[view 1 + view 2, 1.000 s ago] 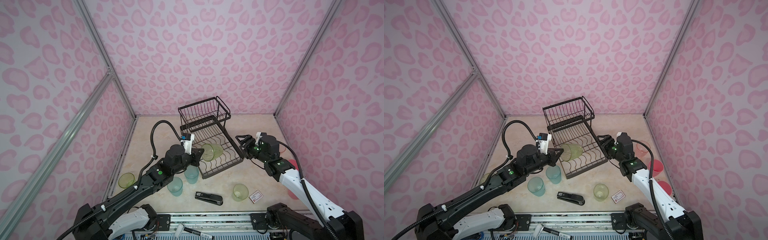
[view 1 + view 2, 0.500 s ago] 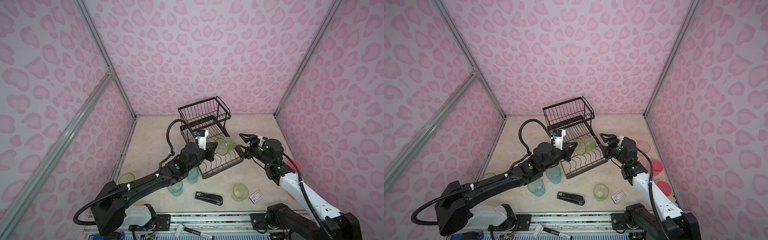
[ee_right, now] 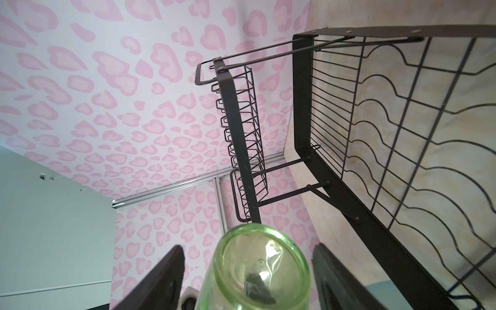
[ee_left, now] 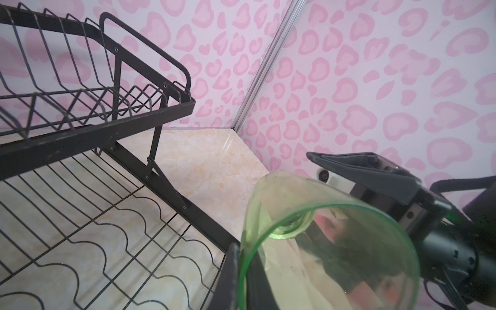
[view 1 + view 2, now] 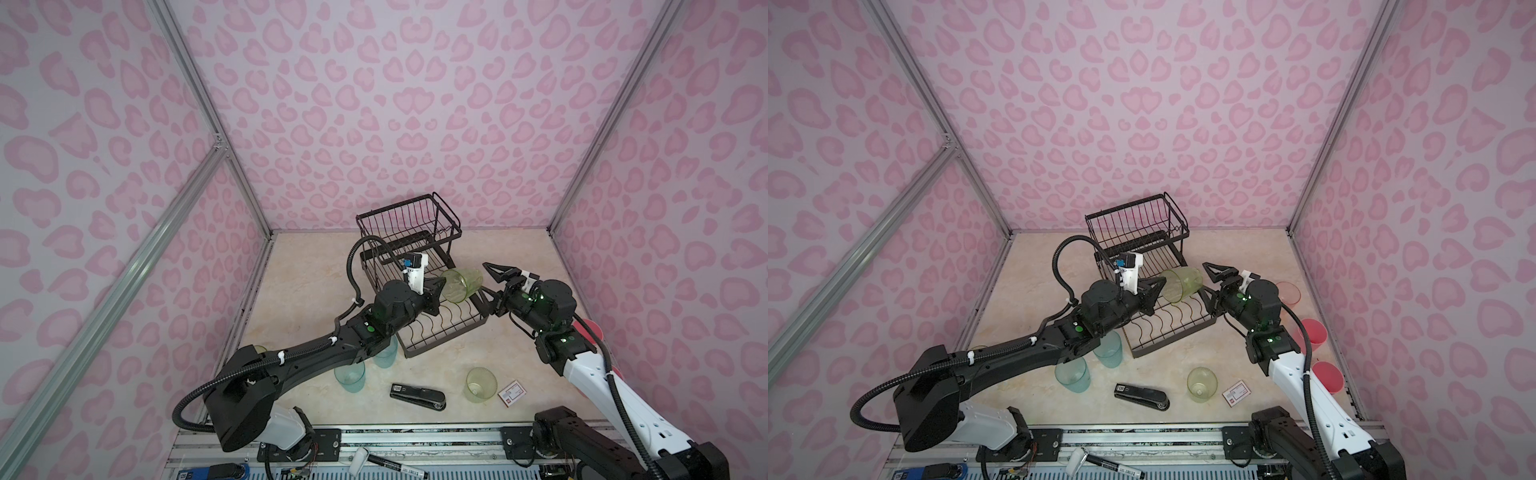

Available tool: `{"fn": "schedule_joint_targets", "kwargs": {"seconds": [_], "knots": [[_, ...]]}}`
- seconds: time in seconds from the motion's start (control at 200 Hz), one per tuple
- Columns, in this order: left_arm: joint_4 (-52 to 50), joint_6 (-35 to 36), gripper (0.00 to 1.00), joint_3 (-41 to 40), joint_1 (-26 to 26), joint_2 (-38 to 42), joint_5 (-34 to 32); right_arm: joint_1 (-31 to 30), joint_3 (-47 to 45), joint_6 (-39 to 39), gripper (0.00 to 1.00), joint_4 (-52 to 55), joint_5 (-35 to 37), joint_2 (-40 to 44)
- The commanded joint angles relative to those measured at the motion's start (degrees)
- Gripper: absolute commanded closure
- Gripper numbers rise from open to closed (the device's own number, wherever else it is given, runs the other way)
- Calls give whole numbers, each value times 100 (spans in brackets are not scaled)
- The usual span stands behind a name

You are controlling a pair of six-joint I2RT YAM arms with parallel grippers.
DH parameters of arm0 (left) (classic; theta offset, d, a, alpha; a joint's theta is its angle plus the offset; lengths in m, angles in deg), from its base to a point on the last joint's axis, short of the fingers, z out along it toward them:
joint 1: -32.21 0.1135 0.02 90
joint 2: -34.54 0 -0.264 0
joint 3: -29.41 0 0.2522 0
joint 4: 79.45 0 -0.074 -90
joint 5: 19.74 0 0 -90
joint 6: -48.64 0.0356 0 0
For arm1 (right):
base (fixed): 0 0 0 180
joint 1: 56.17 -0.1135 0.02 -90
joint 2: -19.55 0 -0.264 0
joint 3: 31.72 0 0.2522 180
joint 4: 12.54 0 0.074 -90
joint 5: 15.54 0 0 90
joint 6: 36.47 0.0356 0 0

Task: Load cups into a dish rack
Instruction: Pick up the cup from the center of the table.

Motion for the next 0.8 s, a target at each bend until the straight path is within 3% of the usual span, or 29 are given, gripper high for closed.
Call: {"fn": "schedule_joint_targets", "kwargs": {"seconds": [0.0,0.795], "knots": [[408,48,97,182,-13,-112,-19,-17,40,-27,24,-11,-9,3],[708,-51,97,602,-101,-732,203,-133,251,70,23,-267,-68,-281]]}}
